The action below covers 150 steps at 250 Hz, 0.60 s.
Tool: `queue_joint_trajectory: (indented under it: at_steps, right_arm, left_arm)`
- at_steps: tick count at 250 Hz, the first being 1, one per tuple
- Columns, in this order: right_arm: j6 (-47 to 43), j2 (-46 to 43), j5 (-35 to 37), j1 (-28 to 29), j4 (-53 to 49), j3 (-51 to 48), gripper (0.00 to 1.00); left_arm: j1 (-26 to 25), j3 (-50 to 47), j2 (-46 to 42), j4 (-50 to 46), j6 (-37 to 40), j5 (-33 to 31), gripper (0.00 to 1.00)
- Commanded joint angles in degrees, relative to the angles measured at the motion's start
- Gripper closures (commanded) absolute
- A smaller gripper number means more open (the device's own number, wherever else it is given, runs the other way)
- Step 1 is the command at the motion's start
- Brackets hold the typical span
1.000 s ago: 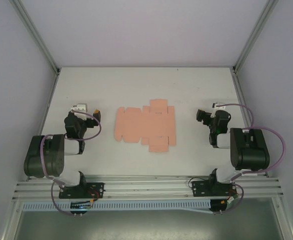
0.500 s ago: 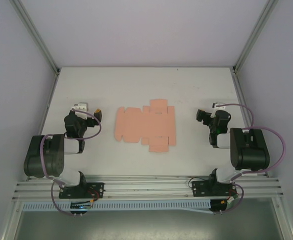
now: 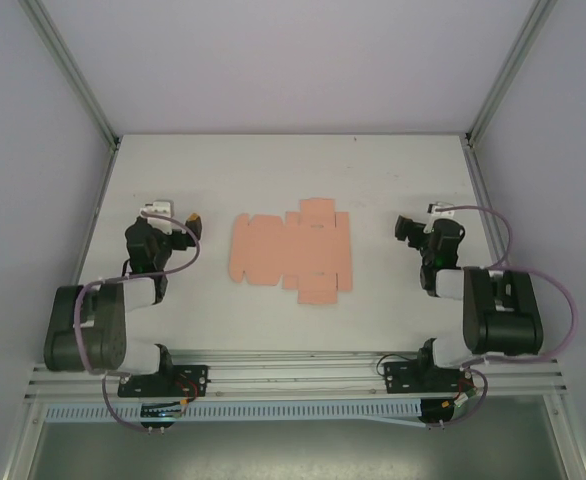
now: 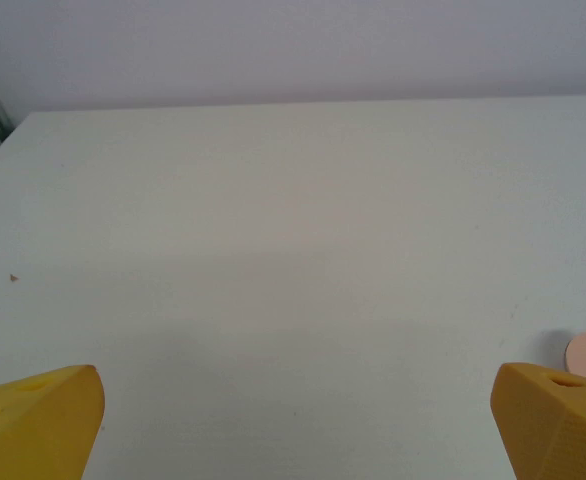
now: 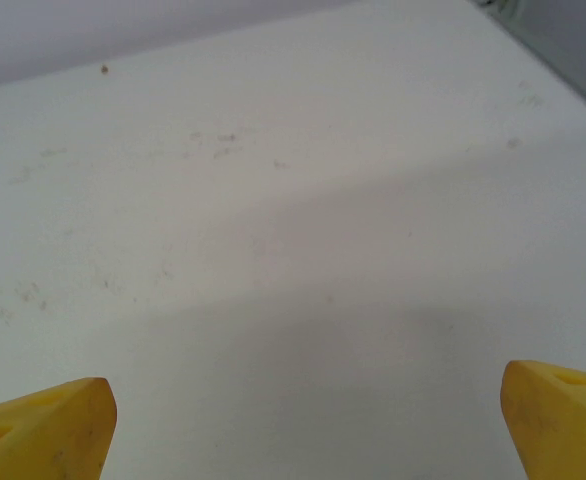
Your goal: Assemble paper box
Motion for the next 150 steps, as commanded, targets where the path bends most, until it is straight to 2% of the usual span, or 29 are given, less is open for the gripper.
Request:
queue_joint_trajectory:
  at_steps: [1, 19, 36, 52, 69, 91, 110, 139, 150]
  right_arm:
    - [2.4, -7.8, 4.69, 1.45, -11.19, 4.52, 0.01]
    - [6.58, -11.28, 7.43, 2.87, -23.24, 9.27, 0.01]
    - [10.04, -12.75, 6.35, 4.57, -33.27, 13.58, 0.02]
    - [10.99, -13.62, 4.51, 7.72, -40.28, 16.67, 0.05]
    - [13.71, -14.3, 6.19, 12.87, -44.18, 18.42, 0.07]
    - [22.86, -12.59, 5.71, 16.44, -49.85, 21.17, 0.17]
    - [26.42, -8.88, -1.76, 19.09, -51.72, 22.91, 0.23]
    - [27.9, -0.67, -5.28, 25.52, -52.05, 26.23, 0.35]
    - [28.45, 2.86, -7.3, 26.48, -52.69, 27.89, 0.43]
  left_arm:
    - [0.03, 5.58, -5.95, -14.98, -4.84, -0.39, 0.01]
    - [0.03, 9.19, -7.98, -23.23, -11.98, -1.43, 0.01]
    - [0.03, 12.34, -7.99, -30.79, -16.82, 1.64, 0.01]
    - [-0.23, 13.23, -7.54, -33.17, -20.42, 6.59, 0.01]
    - [-1.25, 13.77, -6.7, -35.19, -23.38, 10.06, 0.01]
    - [-4.2, 14.27, -5.08, -38.03, -25.69, 12.49, 0.01]
    - [-6.92, 15.21, -2.44, -39.44, -27.86, 15.9, 0.01]
    - [-8.1, 17.16, 2.83, -40.28, -32.09, 24.93, 0.01]
    - [-8.35, 18.06, 4.44, -41.31, -32.34, 26.27, 0.01]
